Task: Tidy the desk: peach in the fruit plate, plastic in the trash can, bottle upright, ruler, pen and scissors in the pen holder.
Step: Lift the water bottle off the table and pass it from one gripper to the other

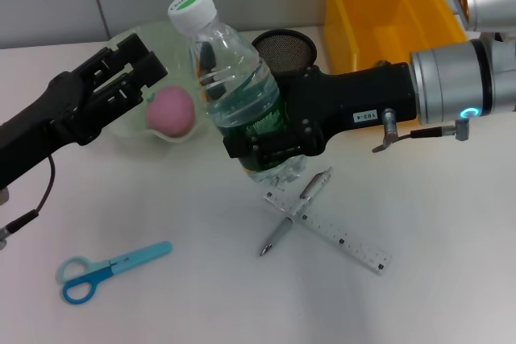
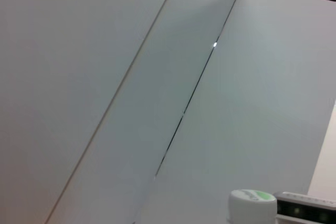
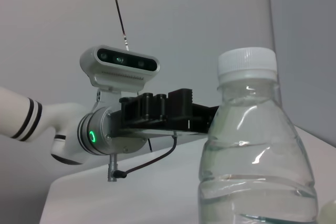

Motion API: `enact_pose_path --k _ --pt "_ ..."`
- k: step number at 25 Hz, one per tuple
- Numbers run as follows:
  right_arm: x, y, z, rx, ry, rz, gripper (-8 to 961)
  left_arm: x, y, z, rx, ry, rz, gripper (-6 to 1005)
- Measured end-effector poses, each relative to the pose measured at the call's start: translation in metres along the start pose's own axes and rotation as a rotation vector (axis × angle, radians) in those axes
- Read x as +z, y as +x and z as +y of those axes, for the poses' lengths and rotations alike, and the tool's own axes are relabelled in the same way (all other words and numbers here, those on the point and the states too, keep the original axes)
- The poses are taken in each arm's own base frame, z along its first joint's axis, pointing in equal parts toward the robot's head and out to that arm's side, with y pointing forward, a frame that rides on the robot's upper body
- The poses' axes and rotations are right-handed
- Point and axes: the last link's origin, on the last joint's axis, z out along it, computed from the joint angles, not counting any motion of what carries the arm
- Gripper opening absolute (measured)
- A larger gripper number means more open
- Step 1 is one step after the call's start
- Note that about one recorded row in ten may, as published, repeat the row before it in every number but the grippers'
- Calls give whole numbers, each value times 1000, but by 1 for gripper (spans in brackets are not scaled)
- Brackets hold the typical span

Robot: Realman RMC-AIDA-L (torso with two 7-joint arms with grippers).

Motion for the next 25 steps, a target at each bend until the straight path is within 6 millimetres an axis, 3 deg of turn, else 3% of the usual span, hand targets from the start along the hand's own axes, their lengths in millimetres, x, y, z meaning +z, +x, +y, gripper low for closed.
enact_pose_path --k 25 --pt "6 -3 2 -13 -28 -13 770 7 -2 6 9 -47 14 714"
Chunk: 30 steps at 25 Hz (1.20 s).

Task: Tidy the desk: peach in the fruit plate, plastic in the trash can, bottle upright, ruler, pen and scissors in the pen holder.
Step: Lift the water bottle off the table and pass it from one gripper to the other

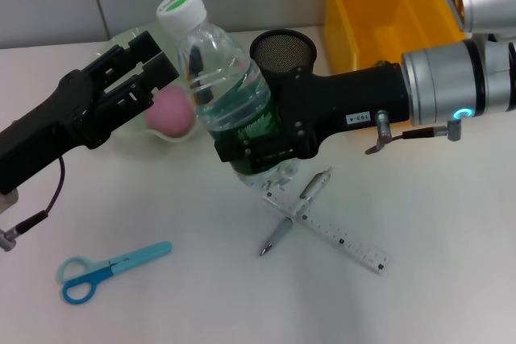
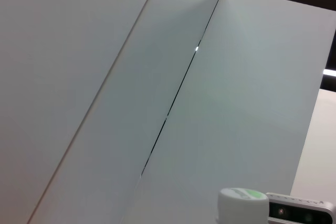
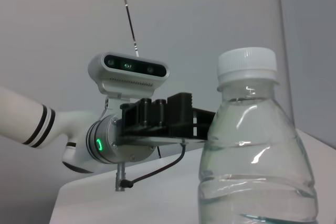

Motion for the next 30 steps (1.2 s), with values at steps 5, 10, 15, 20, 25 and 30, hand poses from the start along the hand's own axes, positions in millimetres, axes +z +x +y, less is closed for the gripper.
enact_pose_path --k 5,10,15,20,25,30 --pt "3 2 1 7 -13 8 770 0 0 0 3 0 0 714" --pt "7 3 2 15 -29 16 769 0 -2 1 7 -1 3 714" --pt "12 5 4 20 -45 26 769 0 -4 2 8 -6 0 714" --pt "16 6 6 17 -61 39 769 0 -4 3 10 -12 3 714" --pt "19 5 7 12 -74 48 769 1 -5 4 14 -18 -1 714" --pt "22 6 6 21 -80 52 769 1 -6 5 18 -21 -2 713"
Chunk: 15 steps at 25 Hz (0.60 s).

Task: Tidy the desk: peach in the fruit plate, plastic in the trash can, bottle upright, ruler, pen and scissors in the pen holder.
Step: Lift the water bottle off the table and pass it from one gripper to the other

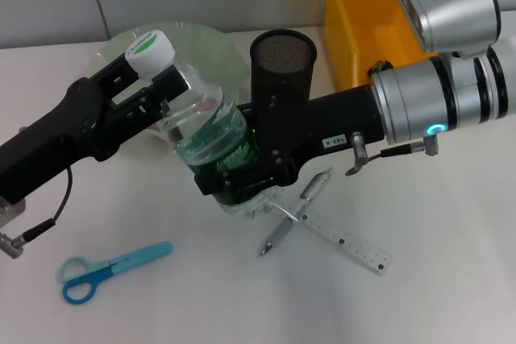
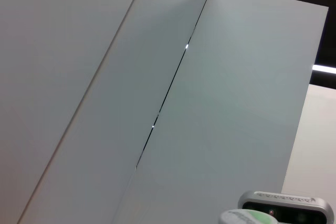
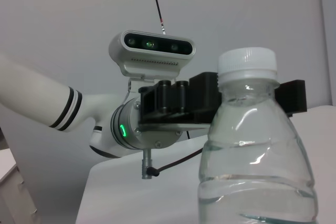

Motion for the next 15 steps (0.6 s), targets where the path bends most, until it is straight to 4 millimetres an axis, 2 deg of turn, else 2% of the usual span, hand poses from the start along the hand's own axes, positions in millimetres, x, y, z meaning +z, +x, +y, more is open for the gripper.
enact_pose_path --k 15 --pt "2 -1 -2 -1 3 2 770 1 0 1 2 -9 7 713"
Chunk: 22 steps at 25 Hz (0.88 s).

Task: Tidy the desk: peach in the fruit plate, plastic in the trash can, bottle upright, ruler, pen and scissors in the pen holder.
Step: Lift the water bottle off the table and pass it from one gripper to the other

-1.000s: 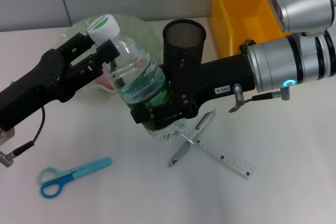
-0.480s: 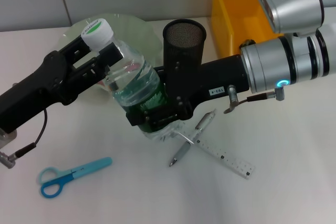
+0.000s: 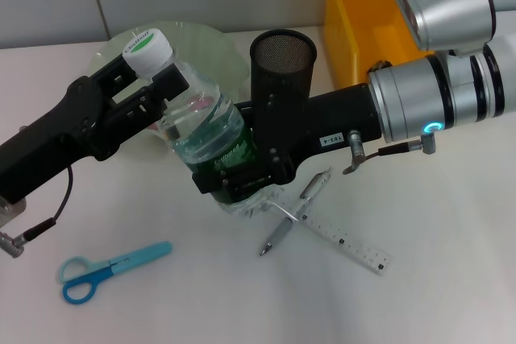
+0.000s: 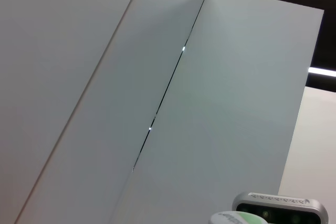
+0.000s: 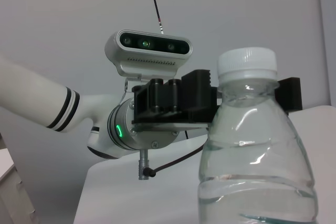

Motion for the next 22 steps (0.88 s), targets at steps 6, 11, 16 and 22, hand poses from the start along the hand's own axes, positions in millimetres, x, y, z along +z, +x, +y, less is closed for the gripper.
enact_pose_path --k 6,11,16,22 --pt "0 0 0 -2 -1 1 770 1 0 0 0 -4 -2 713" --pt "0 0 0 -1 -1 1 770 1 0 0 0 -6 -4 710" --pt "1 0 0 -1 -2 2 769 2 0 0 0 -7 -5 703" --pt "1 1 1 -1 -7 7 769 2 0 0 0 -7 -1 695"
